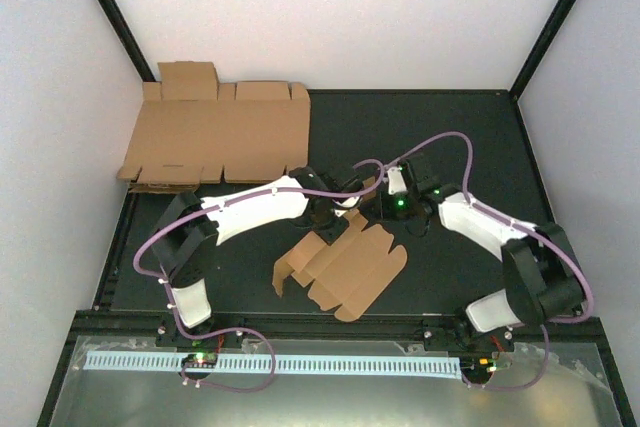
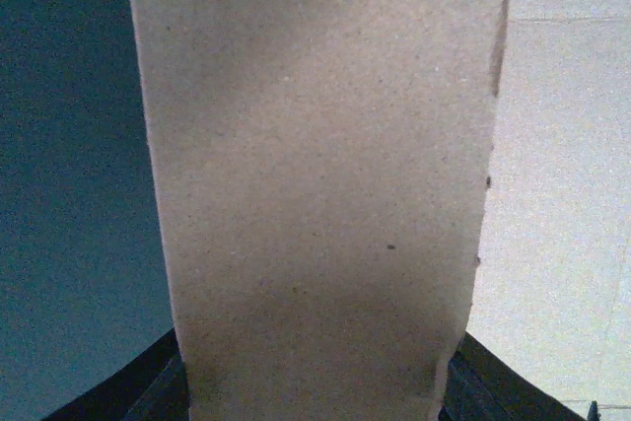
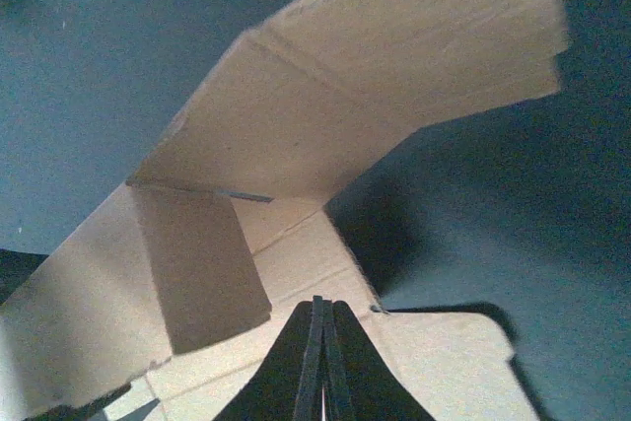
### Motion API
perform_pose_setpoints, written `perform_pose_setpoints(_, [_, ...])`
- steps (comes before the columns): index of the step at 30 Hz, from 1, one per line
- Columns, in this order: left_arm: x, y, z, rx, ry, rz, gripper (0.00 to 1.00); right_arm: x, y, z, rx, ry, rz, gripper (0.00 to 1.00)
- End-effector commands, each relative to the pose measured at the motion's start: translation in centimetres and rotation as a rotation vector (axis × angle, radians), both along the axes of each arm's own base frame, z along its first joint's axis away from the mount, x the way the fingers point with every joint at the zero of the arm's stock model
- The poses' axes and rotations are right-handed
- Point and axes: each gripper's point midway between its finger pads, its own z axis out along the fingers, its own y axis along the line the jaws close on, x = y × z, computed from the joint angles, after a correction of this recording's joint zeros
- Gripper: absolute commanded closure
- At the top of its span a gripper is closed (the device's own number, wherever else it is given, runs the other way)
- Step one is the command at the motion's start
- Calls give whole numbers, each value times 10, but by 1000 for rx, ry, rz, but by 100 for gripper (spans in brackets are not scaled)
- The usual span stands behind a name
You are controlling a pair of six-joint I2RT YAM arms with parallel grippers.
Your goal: Fold the paper box
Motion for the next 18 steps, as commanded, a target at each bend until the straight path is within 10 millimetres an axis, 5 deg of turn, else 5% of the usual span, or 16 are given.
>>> perform_pose_setpoints(1, [10,-4,12,5,-52,-11,51,26,-22,32,-62,-246,-85,95])
perform_pose_setpoints(6, [7,-7,13,-9,-44,-40,51,30,-34,63,-18,-529,-116,91])
perform_pose_setpoints(8, [7,-6,14,-6,-47,-55,51,29,-41,74,-17,-655,-123,81])
perform_pose_setpoints(9, [7,-6,14,-4,-50,-64,51,28,-44,77,-27,-709,-122,68])
perform_pose_setpoints(11, [7,-5,14,4,-53,-78,51,25,-54,80,-67,-731,-140,6])
perform_pose_setpoints(15, [6,-4,16,13,-56,-108,51,29,-47,90,-96,-798,-60,1])
perform_pose_setpoints(18, [6,-4,17,15,-59,-134,51,42,-44,75,-205,-764,24,1])
